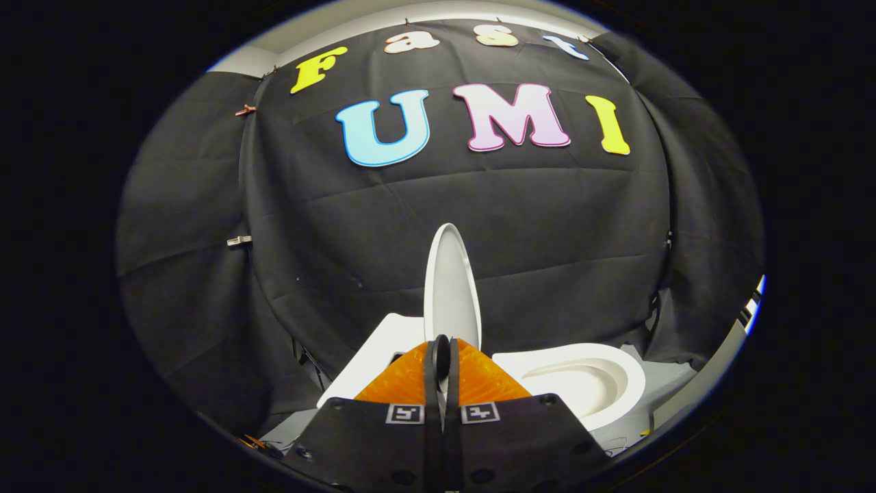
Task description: Open the toilet lid.
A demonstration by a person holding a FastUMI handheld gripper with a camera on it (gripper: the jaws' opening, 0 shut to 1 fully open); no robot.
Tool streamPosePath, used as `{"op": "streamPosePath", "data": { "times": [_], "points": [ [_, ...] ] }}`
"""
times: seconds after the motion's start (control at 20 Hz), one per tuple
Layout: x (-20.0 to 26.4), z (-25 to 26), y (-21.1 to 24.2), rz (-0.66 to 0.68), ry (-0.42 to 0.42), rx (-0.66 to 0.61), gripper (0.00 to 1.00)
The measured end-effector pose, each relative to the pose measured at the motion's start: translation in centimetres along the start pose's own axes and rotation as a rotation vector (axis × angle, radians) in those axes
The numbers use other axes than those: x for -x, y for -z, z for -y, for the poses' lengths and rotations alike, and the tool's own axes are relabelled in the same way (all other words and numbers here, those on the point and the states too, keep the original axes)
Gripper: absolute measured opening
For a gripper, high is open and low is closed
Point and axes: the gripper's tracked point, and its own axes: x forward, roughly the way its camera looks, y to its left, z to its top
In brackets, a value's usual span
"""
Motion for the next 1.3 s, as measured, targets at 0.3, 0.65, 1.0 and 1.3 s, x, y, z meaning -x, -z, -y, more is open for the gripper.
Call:
{"op": "streamPosePath", "data": {
  "times": [0.3,0.65,1.0,1.3],
  "points": [
    [-0.6,-3.1,0.8,0.003,-0.009,0.039,0.05],
    [-1.0,-5.7,1.5,0.003,-0.015,0.073,0.05],
    [-1.4,-6.5,1.8,0.025,-0.008,0.091,0.05],
    [-1.5,-7.2,2.1,0.022,-0.008,0.117,0.05]
  ]
}}
